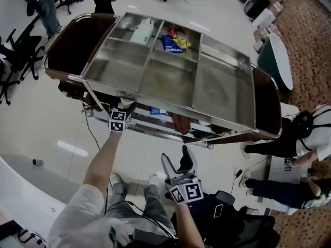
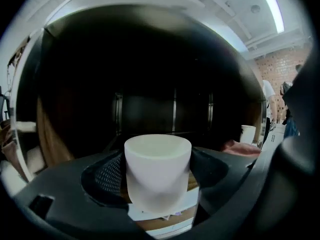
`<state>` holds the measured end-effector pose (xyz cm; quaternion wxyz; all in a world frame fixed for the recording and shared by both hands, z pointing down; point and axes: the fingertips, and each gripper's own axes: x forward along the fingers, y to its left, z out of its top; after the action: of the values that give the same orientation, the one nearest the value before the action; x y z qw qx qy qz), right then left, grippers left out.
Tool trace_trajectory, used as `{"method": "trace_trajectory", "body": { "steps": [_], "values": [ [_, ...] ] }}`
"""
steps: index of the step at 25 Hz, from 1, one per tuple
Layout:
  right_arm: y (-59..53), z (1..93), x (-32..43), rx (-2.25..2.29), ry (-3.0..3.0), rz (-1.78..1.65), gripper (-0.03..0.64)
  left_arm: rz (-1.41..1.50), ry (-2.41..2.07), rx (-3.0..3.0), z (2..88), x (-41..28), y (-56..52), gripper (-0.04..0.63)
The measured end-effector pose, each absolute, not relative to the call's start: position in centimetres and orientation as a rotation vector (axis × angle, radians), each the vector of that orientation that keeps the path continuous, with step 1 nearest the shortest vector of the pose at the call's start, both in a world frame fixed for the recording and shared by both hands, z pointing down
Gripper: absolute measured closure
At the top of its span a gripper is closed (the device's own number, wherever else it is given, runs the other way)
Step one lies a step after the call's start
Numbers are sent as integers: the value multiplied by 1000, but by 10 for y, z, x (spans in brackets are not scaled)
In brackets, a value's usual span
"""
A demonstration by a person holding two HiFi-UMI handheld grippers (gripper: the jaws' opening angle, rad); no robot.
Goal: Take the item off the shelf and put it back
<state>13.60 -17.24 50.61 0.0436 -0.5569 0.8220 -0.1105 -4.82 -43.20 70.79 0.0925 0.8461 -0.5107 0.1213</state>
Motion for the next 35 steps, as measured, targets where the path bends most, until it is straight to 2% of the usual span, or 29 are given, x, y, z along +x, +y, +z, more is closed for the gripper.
{"method": "trace_trajectory", "body": {
  "steps": [7, 10, 11, 19, 29, 35],
  "values": [
    [-156, 518, 146, -1734, 2523, -374, 247, 404, -1509, 2462, 729, -46, -456, 208],
    [-155, 516, 143, -1712, 2526, -368, 247, 434, -1468, 2448, 731, -47, -449, 112],
    [-155, 513, 141, -1700, 2528, -359, 247, 427, -1467, 2447, 728, -49, -445, 105],
    [-153, 486, 133, -1638, 2485, -316, 247, 244, -1487, 2492, 652, -71, -341, 107],
    [-137, 462, 137, -1631, 2471, -225, 247, 31, -1567, 2600, 515, -120, -174, 163],
    [-119, 441, 130, -1645, 2513, -90, 247, 48, -1709, 2694, 446, -141, -111, 163]
  ]
}}
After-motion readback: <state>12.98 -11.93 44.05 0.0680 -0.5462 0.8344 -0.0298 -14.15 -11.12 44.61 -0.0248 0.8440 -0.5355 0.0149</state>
